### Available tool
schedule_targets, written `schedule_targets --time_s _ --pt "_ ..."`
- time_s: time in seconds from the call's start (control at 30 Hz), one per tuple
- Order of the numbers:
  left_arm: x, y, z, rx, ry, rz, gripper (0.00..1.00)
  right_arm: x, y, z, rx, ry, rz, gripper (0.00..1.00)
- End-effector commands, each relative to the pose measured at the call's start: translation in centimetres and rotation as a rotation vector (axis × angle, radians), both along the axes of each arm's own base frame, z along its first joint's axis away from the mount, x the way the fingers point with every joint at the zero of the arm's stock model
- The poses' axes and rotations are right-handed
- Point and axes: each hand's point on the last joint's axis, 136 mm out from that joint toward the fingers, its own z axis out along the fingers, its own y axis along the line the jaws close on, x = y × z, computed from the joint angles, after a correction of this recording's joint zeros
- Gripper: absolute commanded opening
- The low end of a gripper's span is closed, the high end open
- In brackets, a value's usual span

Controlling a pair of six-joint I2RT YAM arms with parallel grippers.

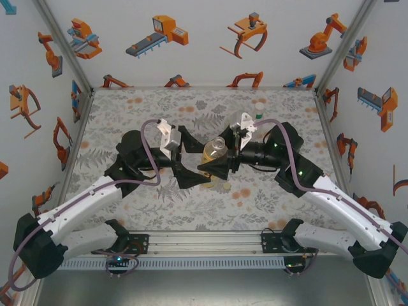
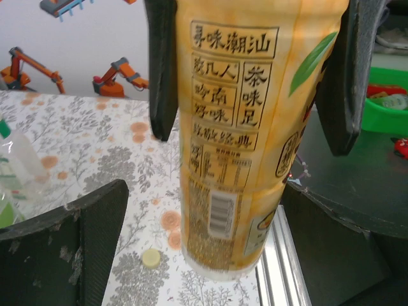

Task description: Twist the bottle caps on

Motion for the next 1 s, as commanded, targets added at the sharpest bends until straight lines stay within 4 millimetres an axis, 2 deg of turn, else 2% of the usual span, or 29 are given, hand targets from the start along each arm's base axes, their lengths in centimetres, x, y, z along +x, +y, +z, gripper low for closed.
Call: schedule_targets --time_s 0.0,0.4,0.73,0.97 --pt "-1.2 -0.4 2.8 -0.073 -0.068 -0.049 1.00 -0.8 -0.5 1.5 0.056 -0.041 0.027 0.20" --pt "-2.0 -1.6 3.5 -0.132 -0.058 -0.074 0.95 -1.0 -1.7 3.4 0.193 -0.075 -0.012 0.15" --pt "-2.6 -2.4 3.0 -0.114 -0.050 -0.110 0.92 -1.6 -2.0 3.7 0.220 -0.094 0.003 0.13" --pt "-3.0 -2.5 2.9 -0.108 -0.053 -0.132 0.83 -1.7 -2.1 3.6 0.220 -0.093 -0.001 0.13"
